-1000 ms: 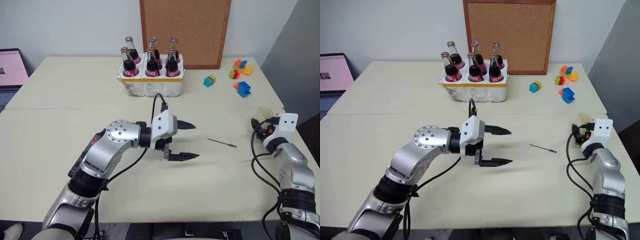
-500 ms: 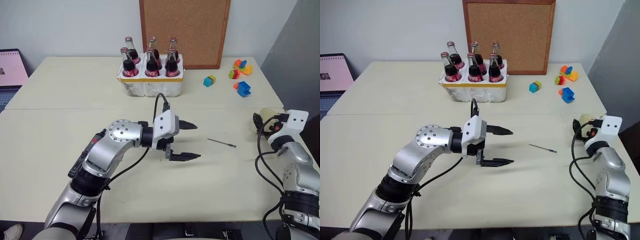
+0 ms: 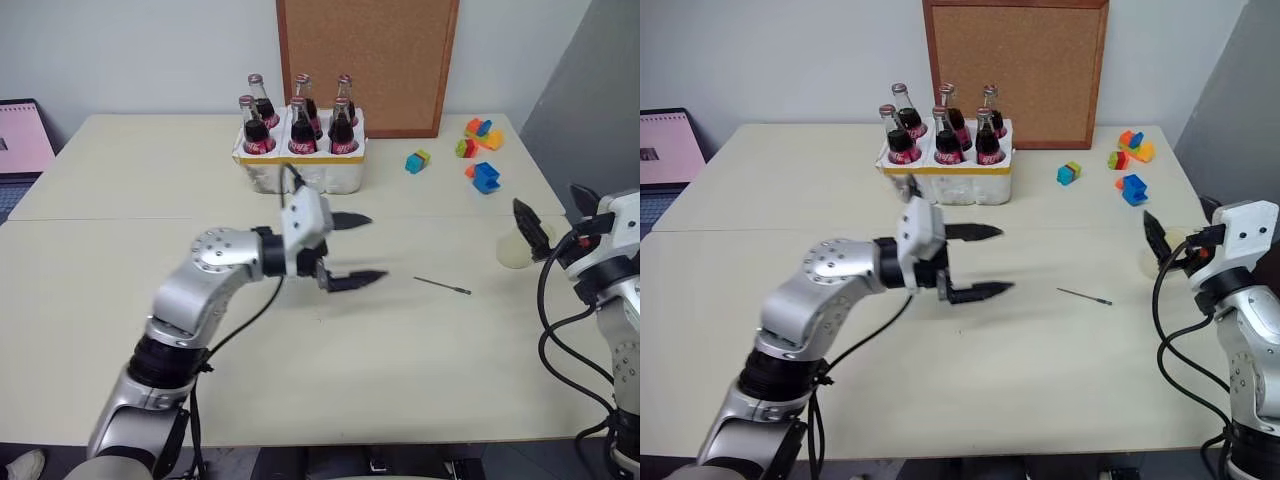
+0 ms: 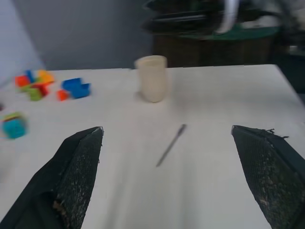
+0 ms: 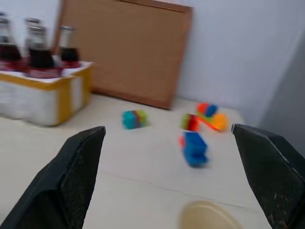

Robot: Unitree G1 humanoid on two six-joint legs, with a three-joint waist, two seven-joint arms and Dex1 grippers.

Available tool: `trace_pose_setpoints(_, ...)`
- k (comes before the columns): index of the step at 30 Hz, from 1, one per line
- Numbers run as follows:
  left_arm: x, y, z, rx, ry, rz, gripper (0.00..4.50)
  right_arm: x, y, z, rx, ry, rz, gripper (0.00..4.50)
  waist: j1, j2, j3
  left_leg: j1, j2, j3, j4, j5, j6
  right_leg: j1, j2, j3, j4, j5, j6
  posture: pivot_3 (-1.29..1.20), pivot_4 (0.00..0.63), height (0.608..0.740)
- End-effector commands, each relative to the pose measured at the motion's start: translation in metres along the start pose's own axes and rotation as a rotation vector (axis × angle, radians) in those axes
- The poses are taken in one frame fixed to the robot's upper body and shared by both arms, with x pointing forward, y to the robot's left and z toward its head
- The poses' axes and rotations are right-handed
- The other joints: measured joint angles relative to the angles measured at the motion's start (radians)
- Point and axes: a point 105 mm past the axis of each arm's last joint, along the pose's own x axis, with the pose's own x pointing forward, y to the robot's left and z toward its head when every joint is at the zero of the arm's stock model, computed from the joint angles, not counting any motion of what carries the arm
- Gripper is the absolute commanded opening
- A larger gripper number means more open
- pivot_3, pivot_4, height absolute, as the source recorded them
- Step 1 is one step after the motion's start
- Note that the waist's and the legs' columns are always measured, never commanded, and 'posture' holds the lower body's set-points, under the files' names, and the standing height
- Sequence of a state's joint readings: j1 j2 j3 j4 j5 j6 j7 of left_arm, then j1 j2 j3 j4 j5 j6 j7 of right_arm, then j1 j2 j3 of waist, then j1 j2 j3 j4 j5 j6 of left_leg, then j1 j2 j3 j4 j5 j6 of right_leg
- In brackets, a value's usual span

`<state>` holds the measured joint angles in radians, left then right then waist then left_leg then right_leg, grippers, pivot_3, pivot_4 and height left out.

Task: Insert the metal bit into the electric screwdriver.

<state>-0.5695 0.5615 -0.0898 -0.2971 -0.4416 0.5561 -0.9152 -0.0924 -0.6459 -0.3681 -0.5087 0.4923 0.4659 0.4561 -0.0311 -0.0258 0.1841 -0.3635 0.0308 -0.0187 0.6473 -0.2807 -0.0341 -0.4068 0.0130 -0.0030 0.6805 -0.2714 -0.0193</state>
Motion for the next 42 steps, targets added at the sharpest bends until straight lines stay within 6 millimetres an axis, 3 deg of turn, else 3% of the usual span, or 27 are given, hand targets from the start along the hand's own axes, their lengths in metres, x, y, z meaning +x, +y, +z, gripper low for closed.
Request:
trace_pose_setpoints(1, -0.041, 0.031, 0.006, 0.017, 0.124, 0.215, 4.5, -0.01, 0.064, 0.013, -0.05, 0.024, 0.397, 4.46, -0.001, 0.0, 0.0, 0.0, 0.0, -0.001, 0.0, 0.0, 0.0, 0.0, 0.0, -0.001, 0.0, 0.0, 0.0, 0.0, 0.15, 0.74)
trace_pose_setpoints(3, -0.063, 0.043, -0.006, 0.019, 0.267, 0.274, 4.5, -0.014, 0.087, 0.012, -0.047, 0.043, 0.548, 4.46, 0.0, 0.0, 0.0, 0.0, 0.001, -0.002, 0.0, 0.0, 0.0, 0.0, 0.001, -0.001, -0.001, 0.0, 0.0, 0.0, 0.15, 0.74)
trace_pose_setpoints(6, -0.099, 0.064, -0.019, -0.123, 0.414, 0.394, 4.5, -0.017, 0.111, 0.01, -0.042, 0.054, 0.712, 4.46, 0.001, -0.001, 0.001, 0.001, 0.0, -0.004, 0.0, 0.0, 0.0, 0.0, 0.0, -0.004, -0.001, 0.0, 0.0, 0.0, 0.15, 0.74)
trace_pose_setpoints(14, -0.165, 0.078, -0.046, -0.227, 0.749, 0.463, 4.5, -0.011, 0.146, 0.004, -0.046, 0.03, 0.913, 4.46, 0.002, -0.007, 0.004, -0.001, -0.001, -0.005, 0.0, 0.0, 0.0, -0.001, -0.001, -0.006, -0.003, 0.0, 0.0, 0.0, 0.15, 0.74)
trace_pose_setpoints(19, -0.187, 0.083, -0.062, -0.279, 0.874, 0.442, 4.5, -0.009, 0.172, 0.007, -0.051, -0.016, 0.978, 4.46, 0.005, -0.007, 0.004, -0.002, -0.001, -0.005, -0.001, 0.0, 0.0, -0.003, -0.001, -0.007, -0.002, -0.001, -0.001, 0.0, 0.15, 0.74)
trace_pose_setpoints(29, -0.181, 0.085, -0.094, -0.475, 0.946, 0.398, 4.5, -0.01, 0.208, 0.015, 0.002, -0.075, 1.033, 4.46, 0.005, -0.008, 0.005, -0.003, -0.001, -0.005, 0.001, 0.0, 0.0, -0.004, -0.001, -0.007, -0.001, -0.001, -0.001, 0.0, 0.15, 0.74)
trace_pose_setpoints(42, -0.167, 0.077, -0.117, -0.579, 0.985, 0.391, 4.5, -0.011, 0.212, 0.013, 0.008, -0.077, 1.019, 4.46, 0.004, -0.009, 0.005, -0.004, 0.0, -0.006, 0.002, 0.0, 0.0, -0.004, -0.001, -0.007, 0.0, -0.001, -0.001, 0.0, 0.15, 0.74)
